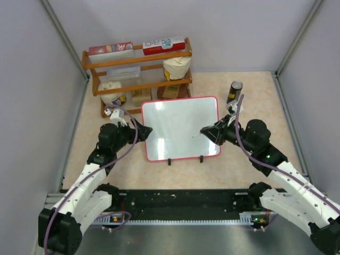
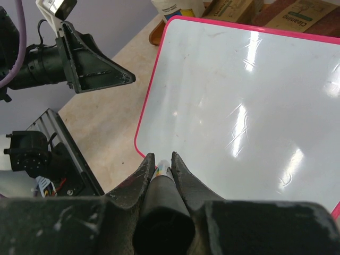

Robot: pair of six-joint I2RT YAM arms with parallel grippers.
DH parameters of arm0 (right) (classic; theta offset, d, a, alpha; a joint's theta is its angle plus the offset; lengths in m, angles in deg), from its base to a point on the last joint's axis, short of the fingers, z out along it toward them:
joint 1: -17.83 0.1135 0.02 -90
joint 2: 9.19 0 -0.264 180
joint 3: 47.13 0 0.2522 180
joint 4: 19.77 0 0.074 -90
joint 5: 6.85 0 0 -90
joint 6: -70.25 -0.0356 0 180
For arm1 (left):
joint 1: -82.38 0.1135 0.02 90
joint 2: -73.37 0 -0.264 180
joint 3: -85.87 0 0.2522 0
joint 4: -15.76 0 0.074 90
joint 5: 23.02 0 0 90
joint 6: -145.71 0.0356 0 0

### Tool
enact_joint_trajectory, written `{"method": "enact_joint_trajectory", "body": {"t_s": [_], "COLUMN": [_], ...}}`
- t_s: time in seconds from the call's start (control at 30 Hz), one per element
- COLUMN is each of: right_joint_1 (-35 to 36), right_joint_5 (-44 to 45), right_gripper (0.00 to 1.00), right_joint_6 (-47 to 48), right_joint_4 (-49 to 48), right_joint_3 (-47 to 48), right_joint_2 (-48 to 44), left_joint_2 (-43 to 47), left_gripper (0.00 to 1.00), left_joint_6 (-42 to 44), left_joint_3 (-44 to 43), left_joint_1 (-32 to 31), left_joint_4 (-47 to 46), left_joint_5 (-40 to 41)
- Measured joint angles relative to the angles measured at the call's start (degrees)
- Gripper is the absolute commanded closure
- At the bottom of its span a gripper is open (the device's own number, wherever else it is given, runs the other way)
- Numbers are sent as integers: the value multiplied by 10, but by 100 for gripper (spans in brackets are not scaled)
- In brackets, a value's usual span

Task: Write a sentence on the whiteboard
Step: Adjust the whiteboard on the whiteboard stand.

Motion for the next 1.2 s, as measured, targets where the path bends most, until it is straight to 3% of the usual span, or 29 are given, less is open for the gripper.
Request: {"method": "enact_joint_trajectory", "body": {"t_s": [1.2], "right_joint_1": [-11], "right_joint_5": [-4], "right_gripper": [100], "right_joint_6": [-1], "right_joint_4": [-2], "right_joint_3": [0], "right_joint_2": [-1], "left_joint_2": [-31], "left_gripper": [17], "left_joint_6": [29], "left_joint_3": [-9], "left_joint_1": [4], "left_joint_4": [31], "left_joint_5": [8]}}
